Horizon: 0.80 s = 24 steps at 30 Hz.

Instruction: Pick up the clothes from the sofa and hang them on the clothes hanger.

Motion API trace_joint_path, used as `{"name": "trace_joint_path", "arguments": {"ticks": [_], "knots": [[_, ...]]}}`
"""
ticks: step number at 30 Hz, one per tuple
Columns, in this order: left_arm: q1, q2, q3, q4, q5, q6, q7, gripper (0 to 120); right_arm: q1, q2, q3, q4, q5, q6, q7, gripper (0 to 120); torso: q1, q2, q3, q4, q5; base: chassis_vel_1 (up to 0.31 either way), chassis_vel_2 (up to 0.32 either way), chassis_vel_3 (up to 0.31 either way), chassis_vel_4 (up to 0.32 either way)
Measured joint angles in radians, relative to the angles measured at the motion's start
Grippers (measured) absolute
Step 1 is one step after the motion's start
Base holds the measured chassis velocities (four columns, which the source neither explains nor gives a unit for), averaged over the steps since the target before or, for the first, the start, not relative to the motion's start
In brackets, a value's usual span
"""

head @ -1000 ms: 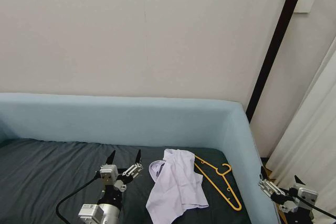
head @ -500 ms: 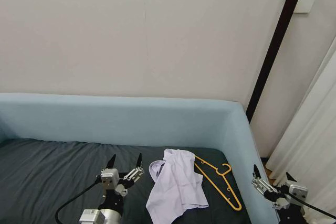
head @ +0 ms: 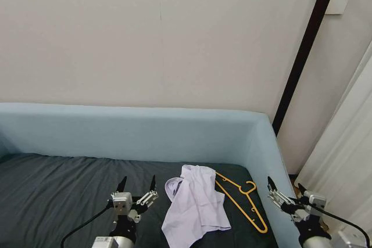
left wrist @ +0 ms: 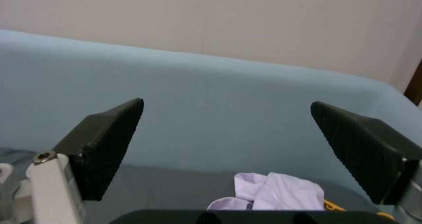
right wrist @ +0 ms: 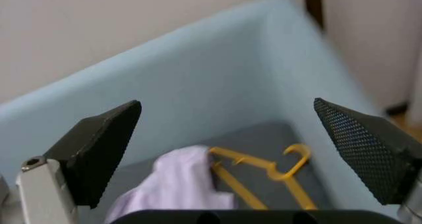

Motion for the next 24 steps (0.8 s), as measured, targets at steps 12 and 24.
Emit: {"name": "trace_joint_path", "arguments": {"ticks": [12, 24], "knots": [[0.016, 0.015, -0.094, 0.045, 0.008, -0.026, 0.002, 100, 0.322, -0.037, -0.132, -0.248, 0.52, -0.198, 0.041, 100, 0.0, 0.0, 0.0, 0.0, 0.0001, 0.0, 0.0, 0.0, 0.0], [0.033, -0.004, -0.157, 0.108, 0.034, -0.065, 0.008, 100, 0.709, 0.106, -0.317, -0.878, 0.362, -0.21, -0.188, 100, 0.0, 0.0, 0.0, 0.0002, -0.0002, 0.0, 0.0, 0.0, 0.0]]}}
